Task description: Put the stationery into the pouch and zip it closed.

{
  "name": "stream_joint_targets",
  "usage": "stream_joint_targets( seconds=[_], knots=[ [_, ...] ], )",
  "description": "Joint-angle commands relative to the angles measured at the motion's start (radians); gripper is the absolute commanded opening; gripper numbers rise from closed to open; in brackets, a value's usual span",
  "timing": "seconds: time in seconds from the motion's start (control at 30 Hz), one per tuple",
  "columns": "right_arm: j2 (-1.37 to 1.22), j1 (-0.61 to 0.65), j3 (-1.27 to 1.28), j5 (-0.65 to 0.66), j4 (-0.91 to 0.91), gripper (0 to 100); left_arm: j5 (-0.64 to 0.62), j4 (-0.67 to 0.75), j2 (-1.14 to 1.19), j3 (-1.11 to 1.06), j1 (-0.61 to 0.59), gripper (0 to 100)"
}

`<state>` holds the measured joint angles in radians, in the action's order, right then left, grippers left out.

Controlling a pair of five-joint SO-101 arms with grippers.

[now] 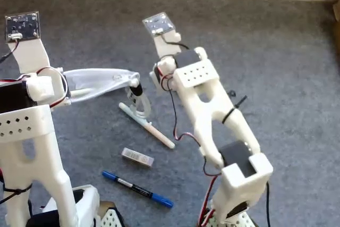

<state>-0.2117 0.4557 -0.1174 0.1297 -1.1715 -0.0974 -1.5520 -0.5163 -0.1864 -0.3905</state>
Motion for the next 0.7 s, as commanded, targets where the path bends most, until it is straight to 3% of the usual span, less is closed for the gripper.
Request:
stream_joint_targets(
  seconds=[0.0,0.23,0.67],
  knots=[
    [-0.035,-0.025,-0.128,0.020,-0.008,20.1,0.008,0.011,-0.005,0.033,-0.022,1],
    [-0.202,-0.033,-0.243,0.109,-0.008,20.1,0.008,0.011,-0.005,0.031,-0.019,1],
    [-0.481,-0.093,-0.484,0.110,-0.008,20.1,0.008,0.011,-0.005,0.031,-0.018,1]
  ],
)
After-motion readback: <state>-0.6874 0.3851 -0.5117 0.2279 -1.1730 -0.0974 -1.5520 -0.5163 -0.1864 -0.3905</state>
